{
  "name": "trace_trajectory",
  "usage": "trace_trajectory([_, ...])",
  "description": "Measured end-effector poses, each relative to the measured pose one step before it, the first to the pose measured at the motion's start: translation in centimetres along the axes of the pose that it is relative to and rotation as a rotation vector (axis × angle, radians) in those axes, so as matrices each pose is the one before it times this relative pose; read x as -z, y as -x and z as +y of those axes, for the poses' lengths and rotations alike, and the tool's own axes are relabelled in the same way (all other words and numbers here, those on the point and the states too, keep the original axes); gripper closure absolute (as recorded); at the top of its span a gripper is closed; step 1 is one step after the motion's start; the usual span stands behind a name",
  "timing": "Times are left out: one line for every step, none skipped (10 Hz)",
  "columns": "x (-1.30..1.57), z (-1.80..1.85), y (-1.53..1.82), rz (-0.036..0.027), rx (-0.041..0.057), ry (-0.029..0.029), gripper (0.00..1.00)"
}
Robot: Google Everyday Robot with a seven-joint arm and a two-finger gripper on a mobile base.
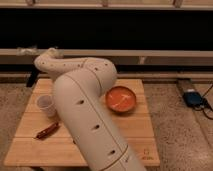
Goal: Stand the bottle upright
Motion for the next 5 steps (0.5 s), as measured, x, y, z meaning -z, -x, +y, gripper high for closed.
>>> trace_trajectory([-0.696, 0.610, -0.352, 0.00243, 0.00772, 0.00233, 0.20])
trace_trajectory([-0.418, 0.454, -0.196, 0.00064, 0.00269, -0.00034, 0.20])
trace_trajectory([-0.567, 0.563, -0.183, -0.00740, 0.00419, -0.00023, 0.20])
trace_trajectory([-0.785, 0.557, -0.366, -0.00818, 0.00371, -0.00511, 0.20])
trace_trajectory([-0.564, 0.534, -0.315, -0.00733, 0.00136, -0.00231, 0.20])
